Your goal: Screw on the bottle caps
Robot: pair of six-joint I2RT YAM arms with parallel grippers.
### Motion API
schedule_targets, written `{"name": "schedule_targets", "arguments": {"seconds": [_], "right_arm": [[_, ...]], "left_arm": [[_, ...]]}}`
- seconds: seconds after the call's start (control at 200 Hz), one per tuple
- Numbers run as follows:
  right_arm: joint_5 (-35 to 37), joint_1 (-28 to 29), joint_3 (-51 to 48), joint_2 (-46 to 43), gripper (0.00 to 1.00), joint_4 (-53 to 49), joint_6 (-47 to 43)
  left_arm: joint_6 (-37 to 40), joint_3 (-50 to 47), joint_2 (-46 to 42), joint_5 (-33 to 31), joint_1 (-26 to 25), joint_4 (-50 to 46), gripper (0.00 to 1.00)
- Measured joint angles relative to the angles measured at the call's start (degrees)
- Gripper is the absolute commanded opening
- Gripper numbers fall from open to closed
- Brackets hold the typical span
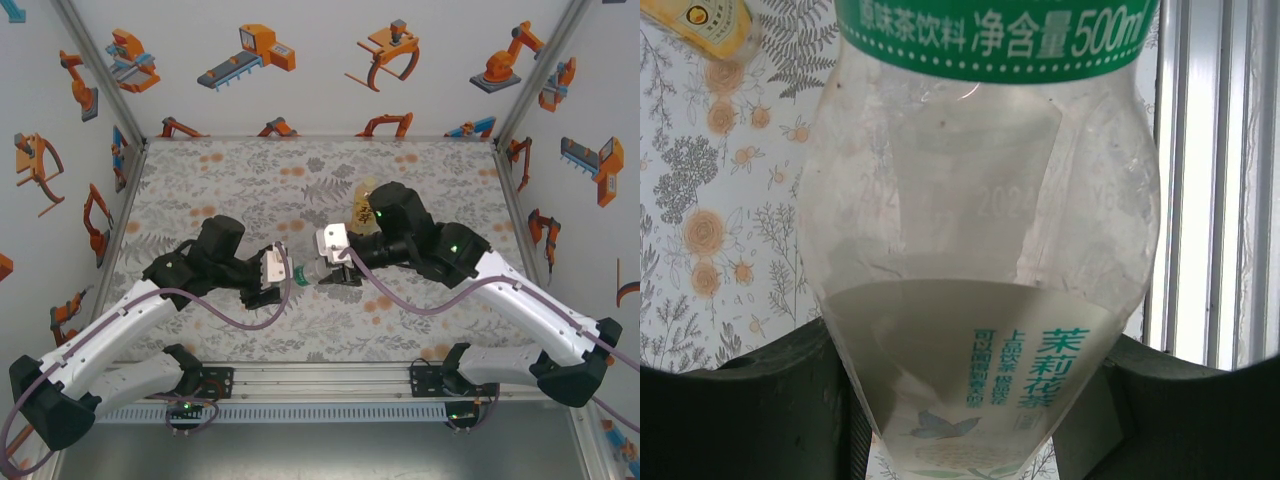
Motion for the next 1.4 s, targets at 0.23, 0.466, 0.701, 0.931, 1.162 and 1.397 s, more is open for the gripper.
{"name": "schedule_targets", "arguments": {"seconds": [0.23,0.466,0.701,0.931,1.162,1.397], "right_arm": [[1.9,0.0,-5.5,-3.0,0.12,7.1,12.4],[7.1,0.0,-8.7,-3.4,0.04,12.3,32.0],[14.0,0.5,-9.8,-2.3,0.04,14.0,51.8],[19.4,1.1,-7.3,2.1,0.07,11.7,72.0],[23.9,3.0,-7.3,2.9,0.23,11.7,87.8],[26.6,4.0,-7.2,2.9,0.39,11.6,92.3]], "left_arm": [[0.0,0.0,0.0,-0.3,0.0,-0.6,0.0],[-0.2,0.0,0.0,-2.5,0.1,-1.8,0.0],[-0.7,0.0,0.0,-5.6,0.4,-2.4,0.0],[-1.7,-0.1,0.0,-8.5,1.2,-4.4,0.0],[-2.2,-0.4,0.0,-9.1,1.2,-5.2,0.0],[-2.4,-0.4,-0.1,-9.1,1.2,-5.2,0.0]]}}
